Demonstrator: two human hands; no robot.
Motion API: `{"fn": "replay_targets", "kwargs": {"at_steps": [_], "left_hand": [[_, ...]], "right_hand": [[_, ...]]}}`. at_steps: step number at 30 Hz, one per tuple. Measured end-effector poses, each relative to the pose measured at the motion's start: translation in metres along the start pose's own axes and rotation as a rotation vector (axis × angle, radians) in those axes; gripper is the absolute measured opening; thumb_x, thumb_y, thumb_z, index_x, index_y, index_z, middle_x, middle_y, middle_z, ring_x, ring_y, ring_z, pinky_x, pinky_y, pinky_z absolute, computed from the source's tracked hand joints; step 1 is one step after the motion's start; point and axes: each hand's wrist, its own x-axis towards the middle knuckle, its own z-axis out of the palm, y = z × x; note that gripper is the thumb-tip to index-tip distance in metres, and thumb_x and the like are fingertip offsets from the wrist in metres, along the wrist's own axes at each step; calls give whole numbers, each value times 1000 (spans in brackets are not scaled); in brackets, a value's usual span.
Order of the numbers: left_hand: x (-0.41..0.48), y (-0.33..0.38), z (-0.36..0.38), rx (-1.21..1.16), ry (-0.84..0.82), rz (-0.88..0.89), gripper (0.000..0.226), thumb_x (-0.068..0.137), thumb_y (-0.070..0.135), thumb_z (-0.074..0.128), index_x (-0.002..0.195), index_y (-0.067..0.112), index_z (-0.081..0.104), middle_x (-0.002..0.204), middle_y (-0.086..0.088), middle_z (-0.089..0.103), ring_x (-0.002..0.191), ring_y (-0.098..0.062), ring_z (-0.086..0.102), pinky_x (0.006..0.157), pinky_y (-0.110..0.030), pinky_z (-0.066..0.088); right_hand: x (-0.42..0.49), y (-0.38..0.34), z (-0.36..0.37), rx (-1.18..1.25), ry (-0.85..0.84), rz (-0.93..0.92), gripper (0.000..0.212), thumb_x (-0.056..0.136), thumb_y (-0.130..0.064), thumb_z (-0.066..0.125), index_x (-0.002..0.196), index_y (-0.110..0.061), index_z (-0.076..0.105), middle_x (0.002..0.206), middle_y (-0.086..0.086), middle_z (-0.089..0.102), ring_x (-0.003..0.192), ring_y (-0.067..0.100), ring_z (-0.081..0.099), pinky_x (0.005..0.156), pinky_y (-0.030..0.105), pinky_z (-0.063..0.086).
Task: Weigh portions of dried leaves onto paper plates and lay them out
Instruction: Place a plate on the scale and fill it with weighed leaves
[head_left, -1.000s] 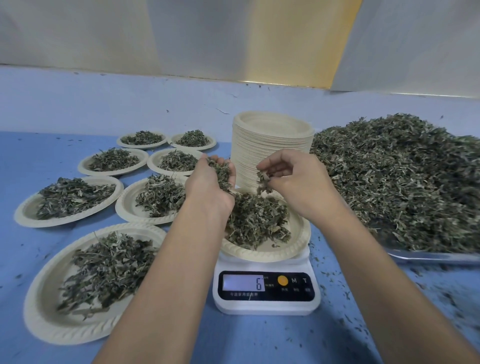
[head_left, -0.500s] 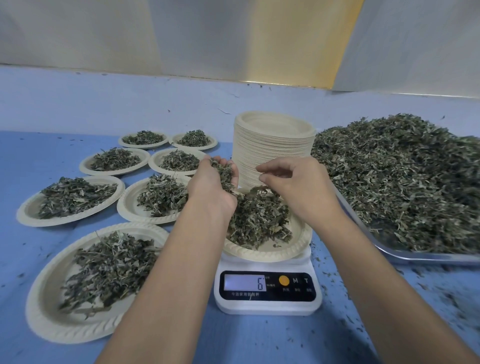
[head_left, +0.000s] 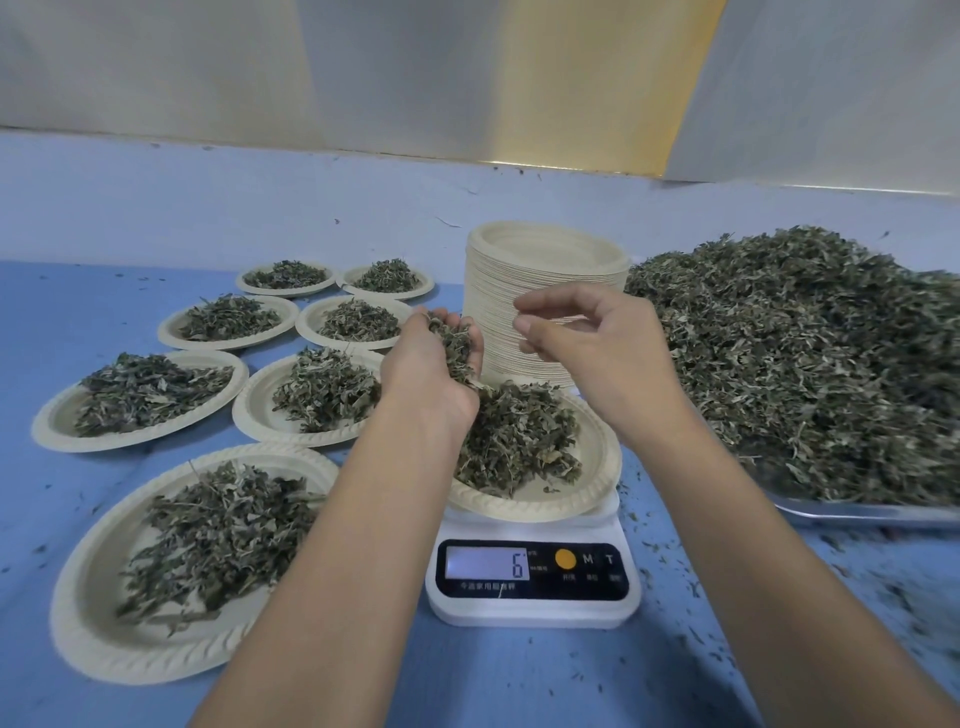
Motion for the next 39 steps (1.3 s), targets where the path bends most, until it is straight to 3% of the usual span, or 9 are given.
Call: {"fn": "replay_targets", "kwargs": {"at_steps": [4,7,12,18,20,24,31,34,39], "left_hand": [[0,0,1,-2,0,-15,32,100,22,44,70,11,50,52,1,50,35,-9,49,42,-15,45],[0,0,2,2,-8,-19,33,100,25,45,70,11,50,57,0,51,45,-10,50,45,-17,49],[-4,-2,5,74,-71,-68,35,100,20,44,66,14,49,48,2,53,40,-9,51,44,-15,45],[-8,-15,13,331,-91,51,31,98,25,47,70,16,57,64,2,60,52,-12,55,42,-16,44],[-10,-17,14,317,-108,38,30,98,24,48,71,15,56,63,0,59,53,-14,56,46,-18,48],[-9,-17,13,297,-102,1,29,98,24,48,71,15,54,67,-2,58,60,-17,53,60,-25,42],[-9,-14,11,241,-46,-22,29,98,24,47,72,15,55,71,-1,58,60,-13,51,55,-22,41],[-9,-11,10,157,-92,-69,31,100,20,43,71,13,52,69,-2,55,56,-11,51,54,-19,42],[-9,-8,10,78,-138,-126,31,101,19,39,77,9,54,77,-7,58,62,-13,54,57,-20,48]], "right_hand": [[0,1,0,-51,-37,-3,20,84,-5,68,85,-25,71,82,-4,73,72,7,68,69,18,52],[0,1,0,-109,-40,-4,29,80,-1,69,85,-30,70,87,-12,71,76,8,67,76,23,55],[-3,-3,4,-61,-108,-26,23,77,-8,76,89,-26,70,85,-12,71,76,4,64,79,28,55],[-8,-2,18,-156,-83,-68,23,77,-6,73,98,-16,72,91,-7,70,71,-3,58,73,12,49],[-8,-2,19,-171,-44,-81,19,78,-4,71,92,-17,71,82,-9,67,69,-3,57,67,8,46],[-7,-1,17,-146,-15,-62,17,79,-7,73,92,-18,73,80,-7,70,78,12,67,73,18,52],[-8,-1,18,-102,-23,-42,26,83,-1,67,97,-21,75,76,-15,69,64,-5,62,64,9,46],[-8,-3,16,-82,35,-46,29,83,-5,69,87,-33,71,76,-13,71,70,0,67,66,12,49],[-4,-4,13,10,109,-40,27,80,-4,72,90,-29,68,68,-14,68,68,0,66,69,13,52]]}}
